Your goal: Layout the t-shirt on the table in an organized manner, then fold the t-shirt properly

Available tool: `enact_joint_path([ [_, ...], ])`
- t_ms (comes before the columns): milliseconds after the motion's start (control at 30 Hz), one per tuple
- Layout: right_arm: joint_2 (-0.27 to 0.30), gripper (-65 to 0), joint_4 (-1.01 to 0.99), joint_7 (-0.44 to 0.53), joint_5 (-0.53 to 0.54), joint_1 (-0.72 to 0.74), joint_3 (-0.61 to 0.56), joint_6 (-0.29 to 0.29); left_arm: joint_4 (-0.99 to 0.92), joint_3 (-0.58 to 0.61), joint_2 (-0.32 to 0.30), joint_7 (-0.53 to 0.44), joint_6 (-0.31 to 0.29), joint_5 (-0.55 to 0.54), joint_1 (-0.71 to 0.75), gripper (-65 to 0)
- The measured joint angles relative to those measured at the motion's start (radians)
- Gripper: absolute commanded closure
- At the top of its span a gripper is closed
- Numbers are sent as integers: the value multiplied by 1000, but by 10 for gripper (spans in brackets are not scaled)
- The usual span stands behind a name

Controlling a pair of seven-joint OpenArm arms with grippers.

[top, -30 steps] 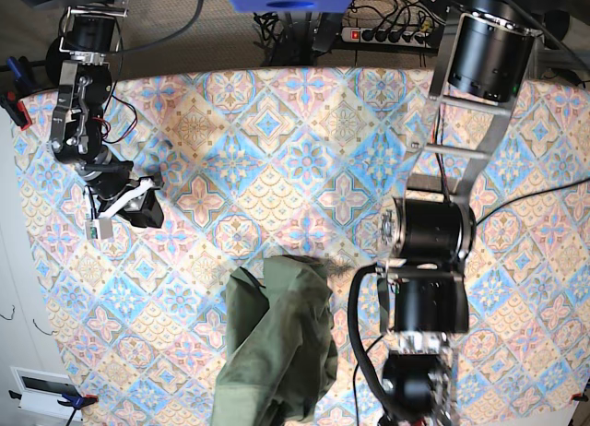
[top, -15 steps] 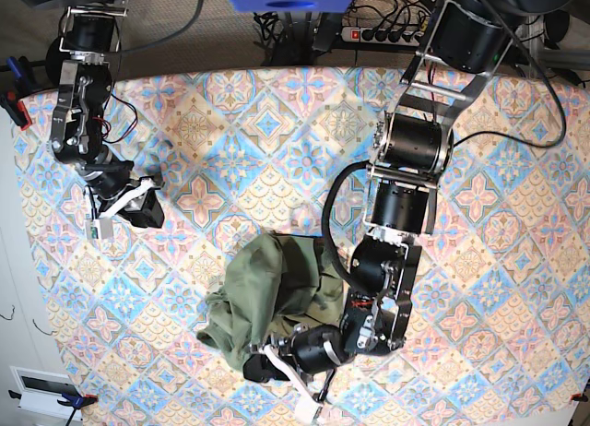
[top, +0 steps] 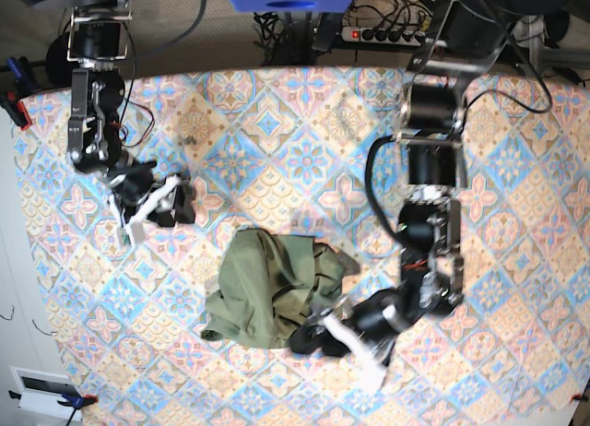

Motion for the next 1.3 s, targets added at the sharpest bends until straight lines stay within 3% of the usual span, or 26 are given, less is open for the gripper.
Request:
enact_joint_path([
  [200, -2, -263, -2, 7, -221, 76, -130, 10, 158, -148, -172, -1, 7, -158, 229, -461],
  [333, 4, -263, -32, 9, -354, 150, -204, 4, 225, -214, -220, 0, 3, -222, 346, -461],
  [567, -2, -263, -158, 29, -459, 285, -310, 21, 299, -242, -218, 2, 2, -240, 465, -461],
  [867, -3, -263, -235, 66, -459, 408, -371, 17, 297, -236, -210, 8, 3, -238, 494, -461],
  [1067, -111, -263, -317, 80, -458, 452, -370, 11, 297, -235, -209, 9, 2, -239, 495, -461],
  [1167, -124, -263, -346, 74, -460, 477, -380, 27, 297, -240, -210, 6, 3, -238, 501, -461],
  [1300, -125, -263, -375, 132, -464, 552, -366, 4, 297, -240, -208, 9, 2, -239, 523, -461],
])
